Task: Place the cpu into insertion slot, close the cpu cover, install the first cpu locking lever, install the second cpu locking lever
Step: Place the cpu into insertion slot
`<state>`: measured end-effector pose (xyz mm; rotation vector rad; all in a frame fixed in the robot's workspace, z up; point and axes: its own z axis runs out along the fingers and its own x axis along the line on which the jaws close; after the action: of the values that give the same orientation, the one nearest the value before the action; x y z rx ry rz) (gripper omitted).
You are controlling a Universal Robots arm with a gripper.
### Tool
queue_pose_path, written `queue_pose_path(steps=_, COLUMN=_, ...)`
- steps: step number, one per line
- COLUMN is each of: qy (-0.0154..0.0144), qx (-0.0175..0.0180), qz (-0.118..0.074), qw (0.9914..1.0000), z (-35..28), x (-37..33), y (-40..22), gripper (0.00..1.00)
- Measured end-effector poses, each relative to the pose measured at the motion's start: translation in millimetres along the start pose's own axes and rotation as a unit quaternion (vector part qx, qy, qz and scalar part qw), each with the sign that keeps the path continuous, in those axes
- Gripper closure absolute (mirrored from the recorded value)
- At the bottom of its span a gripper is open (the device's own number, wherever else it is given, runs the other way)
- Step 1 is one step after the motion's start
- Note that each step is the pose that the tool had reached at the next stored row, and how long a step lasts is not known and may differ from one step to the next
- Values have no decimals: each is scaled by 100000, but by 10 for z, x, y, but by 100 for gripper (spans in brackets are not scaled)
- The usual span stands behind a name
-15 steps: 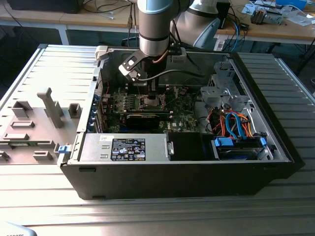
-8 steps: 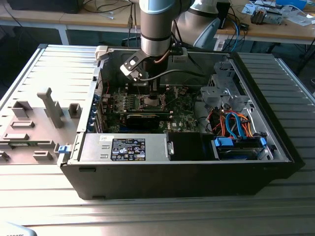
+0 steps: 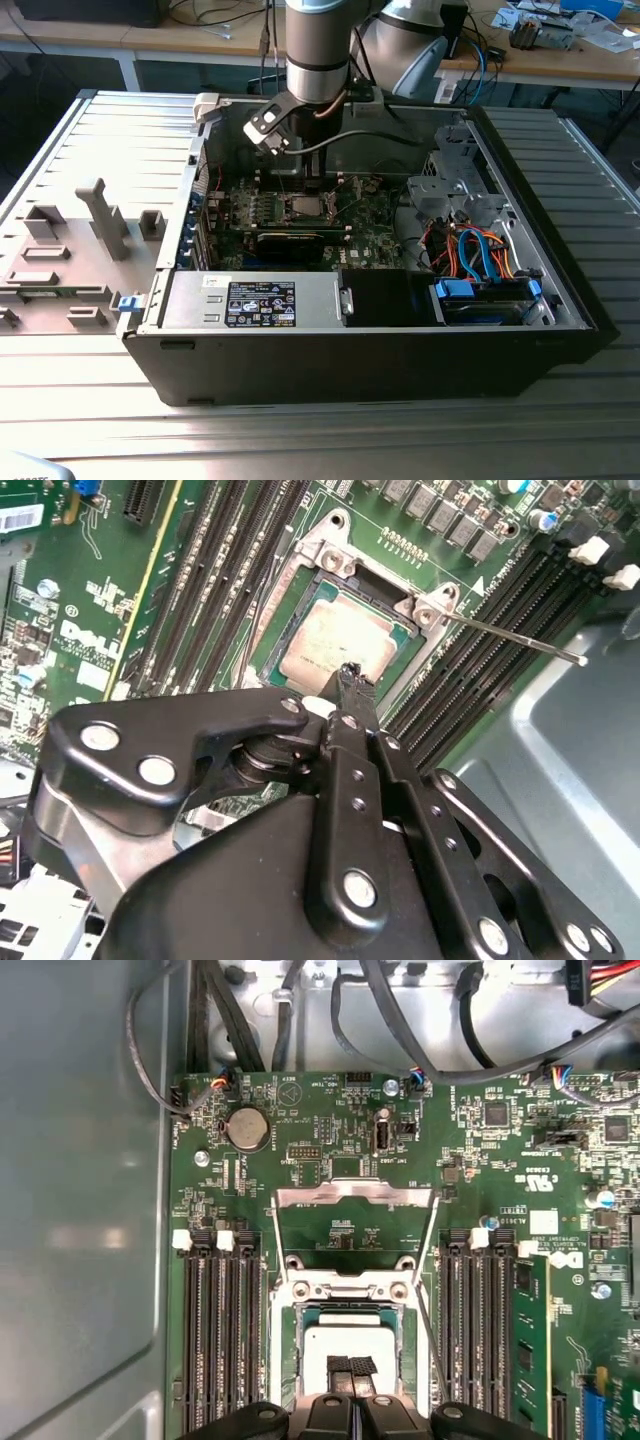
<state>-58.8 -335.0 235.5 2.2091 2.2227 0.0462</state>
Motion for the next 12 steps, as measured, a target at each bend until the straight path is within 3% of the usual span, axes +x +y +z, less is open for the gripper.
queue_pose_path(steps=3, qy=2, qx=-4, qz=0, qw=100000, z=-17, x=0, y=1, gripper=89)
queue_pose_path(steps=12, qy=4, qx=-5, qz=-3, qw=100000, z=-152, x=2, y=4, gripper=89)
